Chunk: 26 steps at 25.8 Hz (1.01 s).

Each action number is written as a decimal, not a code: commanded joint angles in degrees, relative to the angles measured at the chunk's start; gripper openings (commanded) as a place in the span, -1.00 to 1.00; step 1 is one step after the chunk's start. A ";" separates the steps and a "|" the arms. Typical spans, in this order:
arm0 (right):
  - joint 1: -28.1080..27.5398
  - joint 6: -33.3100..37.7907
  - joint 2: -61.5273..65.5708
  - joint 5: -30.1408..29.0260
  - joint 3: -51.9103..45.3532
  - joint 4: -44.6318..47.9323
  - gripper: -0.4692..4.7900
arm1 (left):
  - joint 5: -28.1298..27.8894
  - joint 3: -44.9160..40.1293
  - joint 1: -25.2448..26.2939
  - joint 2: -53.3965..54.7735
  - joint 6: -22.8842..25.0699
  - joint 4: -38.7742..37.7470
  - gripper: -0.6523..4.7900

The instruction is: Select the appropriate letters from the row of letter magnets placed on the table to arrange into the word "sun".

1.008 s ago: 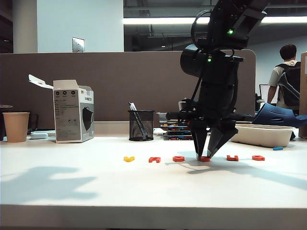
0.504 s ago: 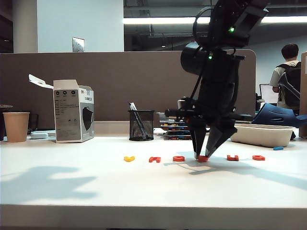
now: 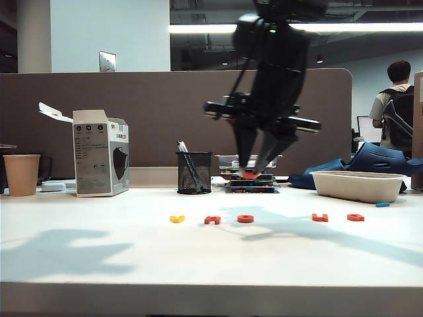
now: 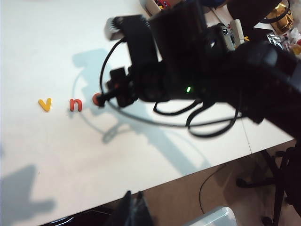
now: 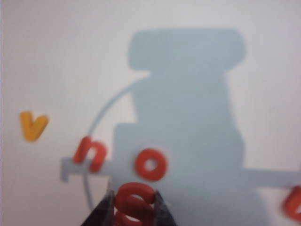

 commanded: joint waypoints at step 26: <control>14.84 13.79 8.17 1.57 -0.98 -4.52 -0.41 | 0.07 0.17 -0.09 -0.17 0.31 0.31 -0.78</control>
